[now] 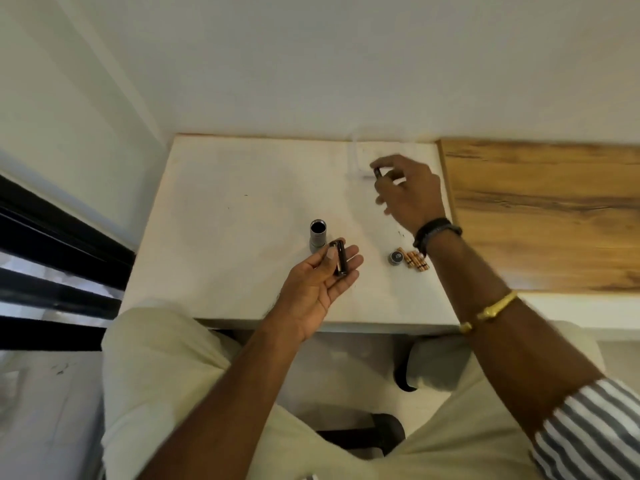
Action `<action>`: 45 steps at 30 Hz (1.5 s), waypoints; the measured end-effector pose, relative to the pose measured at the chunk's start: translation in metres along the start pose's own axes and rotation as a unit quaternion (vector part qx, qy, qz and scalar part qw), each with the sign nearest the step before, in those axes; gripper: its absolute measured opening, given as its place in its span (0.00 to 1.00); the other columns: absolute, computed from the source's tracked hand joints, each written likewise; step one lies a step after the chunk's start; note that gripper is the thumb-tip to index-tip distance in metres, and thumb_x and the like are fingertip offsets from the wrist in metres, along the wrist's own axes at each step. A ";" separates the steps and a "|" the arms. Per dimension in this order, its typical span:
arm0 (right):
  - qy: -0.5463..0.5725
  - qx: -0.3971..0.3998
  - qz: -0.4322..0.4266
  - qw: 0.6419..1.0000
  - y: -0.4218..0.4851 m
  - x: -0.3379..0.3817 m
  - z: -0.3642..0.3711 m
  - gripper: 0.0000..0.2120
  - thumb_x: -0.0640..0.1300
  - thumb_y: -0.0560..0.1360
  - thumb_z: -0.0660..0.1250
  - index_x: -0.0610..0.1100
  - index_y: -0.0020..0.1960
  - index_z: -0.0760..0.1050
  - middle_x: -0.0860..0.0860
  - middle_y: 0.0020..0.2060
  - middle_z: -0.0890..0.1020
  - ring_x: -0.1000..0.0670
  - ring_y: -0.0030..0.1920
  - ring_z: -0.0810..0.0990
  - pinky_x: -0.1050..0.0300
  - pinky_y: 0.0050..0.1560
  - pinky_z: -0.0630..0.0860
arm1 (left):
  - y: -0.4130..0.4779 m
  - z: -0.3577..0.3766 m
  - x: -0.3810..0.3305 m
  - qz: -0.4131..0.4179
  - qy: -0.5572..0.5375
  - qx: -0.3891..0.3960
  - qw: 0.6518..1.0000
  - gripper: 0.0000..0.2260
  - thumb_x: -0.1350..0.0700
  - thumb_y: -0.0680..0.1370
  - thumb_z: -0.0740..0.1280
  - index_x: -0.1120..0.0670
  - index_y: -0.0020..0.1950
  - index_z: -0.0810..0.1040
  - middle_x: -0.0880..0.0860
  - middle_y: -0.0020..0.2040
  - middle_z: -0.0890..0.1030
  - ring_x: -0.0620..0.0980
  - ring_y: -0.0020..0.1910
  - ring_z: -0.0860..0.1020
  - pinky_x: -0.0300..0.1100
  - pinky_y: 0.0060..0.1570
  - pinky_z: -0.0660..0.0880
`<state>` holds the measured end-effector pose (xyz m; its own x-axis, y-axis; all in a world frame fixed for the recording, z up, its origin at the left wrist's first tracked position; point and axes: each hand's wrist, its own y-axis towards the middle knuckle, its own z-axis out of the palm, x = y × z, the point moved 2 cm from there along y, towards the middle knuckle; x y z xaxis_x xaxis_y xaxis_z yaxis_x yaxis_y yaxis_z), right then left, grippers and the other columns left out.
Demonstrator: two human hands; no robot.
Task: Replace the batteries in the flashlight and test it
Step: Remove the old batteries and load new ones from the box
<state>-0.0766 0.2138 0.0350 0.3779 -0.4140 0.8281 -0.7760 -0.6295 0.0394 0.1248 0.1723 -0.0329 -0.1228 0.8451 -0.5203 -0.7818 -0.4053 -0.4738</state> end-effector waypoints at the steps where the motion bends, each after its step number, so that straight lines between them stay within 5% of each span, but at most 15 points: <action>1: 0.039 0.009 0.011 0.999 -0.020 0.001 -0.002 0.13 0.40 0.74 0.67 0.51 0.55 0.82 0.52 0.41 0.85 0.51 0.37 0.86 0.55 0.34 0.83 | -0.001 0.000 0.001 0.003 0.002 -0.003 1.000 0.16 0.57 0.81 0.64 0.62 0.66 0.74 0.61 0.61 0.82 0.57 0.60 0.81 0.44 0.50 0.81; 3: 0.084 0.014 0.031 0.996 -0.056 0.001 -0.003 0.13 0.39 0.72 0.69 0.52 0.54 0.82 0.52 0.38 0.85 0.53 0.35 0.86 0.59 0.30 0.80 | -0.003 -0.002 0.003 0.005 0.004 -0.014 1.000 0.15 0.56 0.82 0.63 0.63 0.66 0.74 0.61 0.60 0.82 0.57 0.59 0.82 0.44 0.50 0.81; 6: 0.107 0.022 0.021 0.994 -0.097 -0.001 0.000 0.09 0.37 0.73 0.73 0.48 0.50 0.84 0.53 0.38 0.87 0.51 0.38 0.86 0.58 0.37 0.83 | -0.007 -0.002 0.006 0.005 0.013 -0.029 0.999 0.16 0.55 0.82 0.63 0.65 0.66 0.73 0.63 0.58 0.83 0.58 0.58 0.82 0.45 0.49 0.81; 13: -0.015 0.053 -0.078 0.995 -0.139 0.004 0.001 0.09 0.37 0.76 0.72 0.47 0.52 0.87 0.53 0.45 0.86 0.59 0.45 0.81 0.75 0.47 0.73 | -0.014 -0.001 0.007 0.029 0.056 -0.029 0.998 0.13 0.61 0.83 0.62 0.66 0.64 0.75 0.64 0.56 0.84 0.59 0.56 0.83 0.47 0.51 0.81; 18: -0.099 0.069 -0.117 0.986 -0.146 0.009 0.003 0.11 0.34 0.77 0.71 0.44 0.55 0.86 0.47 0.48 0.85 0.49 0.49 0.81 0.53 0.54 0.78 | -0.018 0.002 0.008 0.058 0.115 -0.041 0.991 0.12 0.61 0.83 0.63 0.64 0.63 0.77 0.61 0.54 0.85 0.59 0.54 0.84 0.47 0.53 0.81; 23: -0.128 0.067 -0.131 0.981 -0.147 0.010 0.007 0.09 0.35 0.76 0.72 0.43 0.54 0.86 0.45 0.48 0.85 0.46 0.48 0.82 0.49 0.55 0.78 | -0.022 0.005 0.009 0.072 0.153 -0.038 0.985 0.09 0.61 0.82 0.64 0.60 0.61 0.79 0.59 0.54 0.85 0.57 0.54 0.84 0.44 0.51 0.82; 25: -0.129 0.062 -0.127 0.982 -0.146 0.009 0.008 0.09 0.35 0.75 0.73 0.44 0.52 0.87 0.45 0.47 0.86 0.46 0.47 0.82 0.55 0.55 0.78 | -0.024 0.007 0.010 0.079 0.166 -0.036 0.982 0.10 0.61 0.82 0.64 0.61 0.62 0.79 0.58 0.52 0.86 0.56 0.54 0.84 0.44 0.50 0.81; 27: -0.136 0.056 -0.120 0.982 -0.147 0.008 0.008 0.08 0.35 0.74 0.74 0.44 0.51 0.87 0.46 0.46 0.86 0.48 0.46 0.82 0.76 0.55 0.67 | -0.024 0.008 0.012 0.082 0.175 -0.038 0.980 0.11 0.61 0.82 0.64 0.62 0.64 0.78 0.55 0.49 0.87 0.55 0.53 0.85 0.42 0.49 0.81; 29: -0.130 0.047 -0.117 0.983 -0.147 0.008 0.010 0.08 0.35 0.73 0.74 0.44 0.50 0.87 0.46 0.45 0.86 0.51 0.44 0.80 0.84 0.52 0.58 | -0.025 0.008 0.011 0.085 0.184 -0.041 0.978 0.12 0.62 0.82 0.64 0.63 0.65 0.77 0.53 0.49 0.87 0.55 0.52 0.85 0.42 0.48 0.81; 31: -0.117 0.051 -0.105 0.986 -0.146 0.006 0.010 0.08 0.35 0.73 0.74 0.45 0.48 0.88 0.47 0.45 0.86 0.51 0.44 0.81 0.81 0.53 0.62 | -0.025 0.008 0.011 0.086 0.195 -0.039 0.976 0.13 0.62 0.82 0.64 0.63 0.66 0.76 0.55 0.52 0.86 0.55 0.53 0.84 0.43 0.50 0.82; 35: -0.087 0.061 -0.070 0.992 -0.140 0.002 0.008 0.07 0.34 0.73 0.75 0.44 0.46 0.88 0.48 0.43 0.86 0.50 0.44 0.82 0.59 0.53 0.78 | -0.027 0.010 0.015 0.077 0.218 -0.030 0.972 0.14 0.63 0.82 0.63 0.64 0.68 0.75 0.59 0.58 0.83 0.55 0.56 0.83 0.47 0.55 0.81; 45: -0.016 0.066 0.006 0.998 -0.124 -0.014 0.005 0.05 0.39 0.72 0.78 0.47 0.46 0.87 0.59 0.35 0.83 0.61 0.39 0.82 0.72 0.45 0.76 | -0.022 0.016 0.011 0.027 0.196 -0.014 0.980 0.14 0.63 0.82 0.62 0.65 0.67 0.74 0.63 0.59 0.82 0.58 0.58 0.82 0.51 0.61 0.78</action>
<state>0.0169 0.2944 0.0154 0.3865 -0.4419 0.8095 -0.7079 -0.7047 -0.0467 0.1307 0.1961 -0.0168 0.0850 0.6262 -0.7750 -0.7635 -0.4588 -0.4545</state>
